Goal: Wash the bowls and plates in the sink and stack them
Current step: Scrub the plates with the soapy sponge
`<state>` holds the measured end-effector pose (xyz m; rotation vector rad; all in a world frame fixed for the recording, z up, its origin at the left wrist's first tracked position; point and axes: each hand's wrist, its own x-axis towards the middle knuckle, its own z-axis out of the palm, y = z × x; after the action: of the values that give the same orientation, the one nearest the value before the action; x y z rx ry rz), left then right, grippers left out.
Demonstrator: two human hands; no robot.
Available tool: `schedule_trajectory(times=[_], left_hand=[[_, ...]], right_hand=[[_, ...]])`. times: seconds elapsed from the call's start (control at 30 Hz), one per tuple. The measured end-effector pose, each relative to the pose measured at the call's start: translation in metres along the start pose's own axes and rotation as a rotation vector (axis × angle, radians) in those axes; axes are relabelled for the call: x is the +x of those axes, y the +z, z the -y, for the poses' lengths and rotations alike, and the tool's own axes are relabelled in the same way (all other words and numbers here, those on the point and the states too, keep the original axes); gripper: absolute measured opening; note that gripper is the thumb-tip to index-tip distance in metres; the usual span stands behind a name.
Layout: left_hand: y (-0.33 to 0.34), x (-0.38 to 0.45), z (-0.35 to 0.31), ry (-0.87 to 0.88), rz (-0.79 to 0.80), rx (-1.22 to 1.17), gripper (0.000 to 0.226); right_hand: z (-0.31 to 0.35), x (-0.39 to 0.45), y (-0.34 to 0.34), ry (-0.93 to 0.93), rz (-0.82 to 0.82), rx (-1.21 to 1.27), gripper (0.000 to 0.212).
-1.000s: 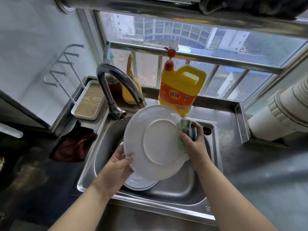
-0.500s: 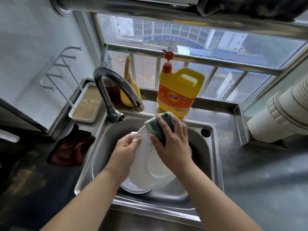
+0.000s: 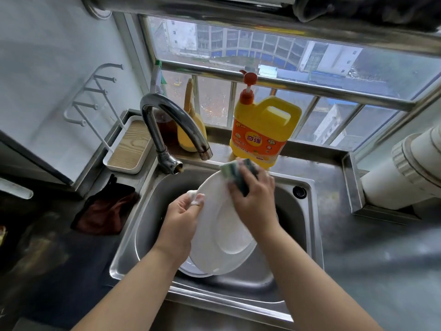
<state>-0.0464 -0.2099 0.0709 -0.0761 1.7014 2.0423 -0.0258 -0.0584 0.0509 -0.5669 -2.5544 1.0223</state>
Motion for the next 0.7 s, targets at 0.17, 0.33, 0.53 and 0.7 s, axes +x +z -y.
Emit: schedule_trajectory(times=[0.17, 0.33, 0.53, 0.7], left_hand=[[0.001, 0.001, -0.001, 0.000, -0.008, -0.008, 0.036], [-0.002, 0.002, 0.001, -0.009, -0.021, -0.006, 0.033], [-0.006, 0.001, -0.003, -0.007, -0.010, 0.046, 0.032], [-0.011, 0.004, -0.003, -0.012, 0.015, 0.029, 0.029]], right_hand=[[0.011, -0.010, 0.002, 0.042, 0.044, -0.022, 0.059], [0.008, -0.020, 0.010, -0.200, 0.035, -0.108, 0.056], [-0.004, -0.005, 0.002, 0.199, 0.064, -0.001, 0.055], [0.031, -0.022, 0.020, -0.145, 0.072, -0.069, 0.058]])
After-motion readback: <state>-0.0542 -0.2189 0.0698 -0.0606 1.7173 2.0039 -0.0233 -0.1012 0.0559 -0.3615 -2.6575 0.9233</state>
